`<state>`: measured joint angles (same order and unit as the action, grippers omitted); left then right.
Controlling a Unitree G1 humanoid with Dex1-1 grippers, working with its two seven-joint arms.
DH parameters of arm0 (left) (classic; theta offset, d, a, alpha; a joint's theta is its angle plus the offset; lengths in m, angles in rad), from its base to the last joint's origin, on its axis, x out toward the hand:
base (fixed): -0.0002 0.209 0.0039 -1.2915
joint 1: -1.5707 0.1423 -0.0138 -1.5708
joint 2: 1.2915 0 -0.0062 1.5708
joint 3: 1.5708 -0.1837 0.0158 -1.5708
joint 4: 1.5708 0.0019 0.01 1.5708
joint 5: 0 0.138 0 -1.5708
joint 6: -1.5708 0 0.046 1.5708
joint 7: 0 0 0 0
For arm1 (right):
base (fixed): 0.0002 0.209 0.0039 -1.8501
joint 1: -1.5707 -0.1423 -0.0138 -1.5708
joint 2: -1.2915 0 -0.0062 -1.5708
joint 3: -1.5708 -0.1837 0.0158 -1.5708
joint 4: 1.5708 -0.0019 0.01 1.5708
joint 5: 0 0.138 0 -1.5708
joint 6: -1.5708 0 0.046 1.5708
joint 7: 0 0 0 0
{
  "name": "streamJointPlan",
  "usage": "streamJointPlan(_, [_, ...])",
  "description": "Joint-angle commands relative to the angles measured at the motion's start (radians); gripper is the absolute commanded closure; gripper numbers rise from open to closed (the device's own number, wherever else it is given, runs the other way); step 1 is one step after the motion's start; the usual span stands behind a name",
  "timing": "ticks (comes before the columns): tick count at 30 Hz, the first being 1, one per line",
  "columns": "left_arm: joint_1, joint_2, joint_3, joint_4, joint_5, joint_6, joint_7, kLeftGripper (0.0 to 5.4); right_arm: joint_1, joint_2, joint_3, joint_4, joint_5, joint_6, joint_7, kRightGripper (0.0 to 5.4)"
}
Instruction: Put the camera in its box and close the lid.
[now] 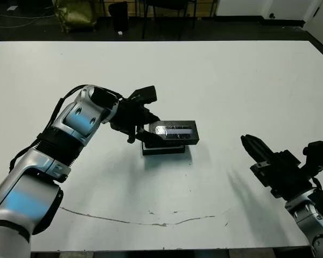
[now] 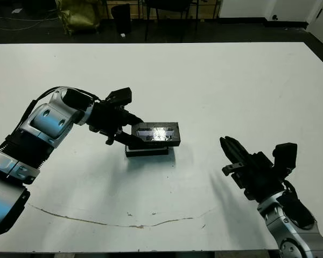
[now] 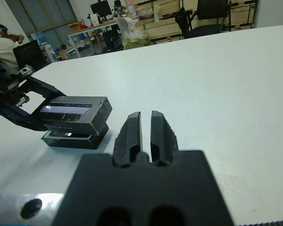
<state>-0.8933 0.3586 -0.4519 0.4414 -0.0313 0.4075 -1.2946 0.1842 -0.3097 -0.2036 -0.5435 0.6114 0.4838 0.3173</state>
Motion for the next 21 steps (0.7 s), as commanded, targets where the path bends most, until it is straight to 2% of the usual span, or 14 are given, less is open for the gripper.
streamJointPlan(1, [-0.011, 0.003, -0.012, 0.025, 0.02, 0.003, -0.011, 3.11, 0.01, 0.001, 0.005, 0.004, -0.005, 0.012, -0.008, 5.4])
streamJointPlan(6, [-0.026, -0.004, -0.029, 0.045, 0.038, 0.065, -0.023, 3.11, 0.005, 0.003, 0.011, 0.021, -0.006, -0.01, 0.013, 5.4])
streamJointPlan(11, [-0.037, -0.003, -0.057, 0.047, 0.063, 0.102, -0.042, 3.11, 0.008, 0.004, 0.014, 0.013, -0.009, 0.0, -0.004, 5.4])
streamJointPlan(17, [-0.048, 0.0, -0.08, 0.052, 0.076, 0.143, -0.064, 3.11, 0.009, 0.013, 0.024, 0.03, -0.021, -0.037, 0.015, 5.4])
streamJointPlan(21, [-0.048, 0.003, -0.089, 0.057, 0.08, 0.134, -0.08, 3.11, 0.013, 0.008, 0.026, 0.017, -0.021, -0.018, -0.004, 5.4])
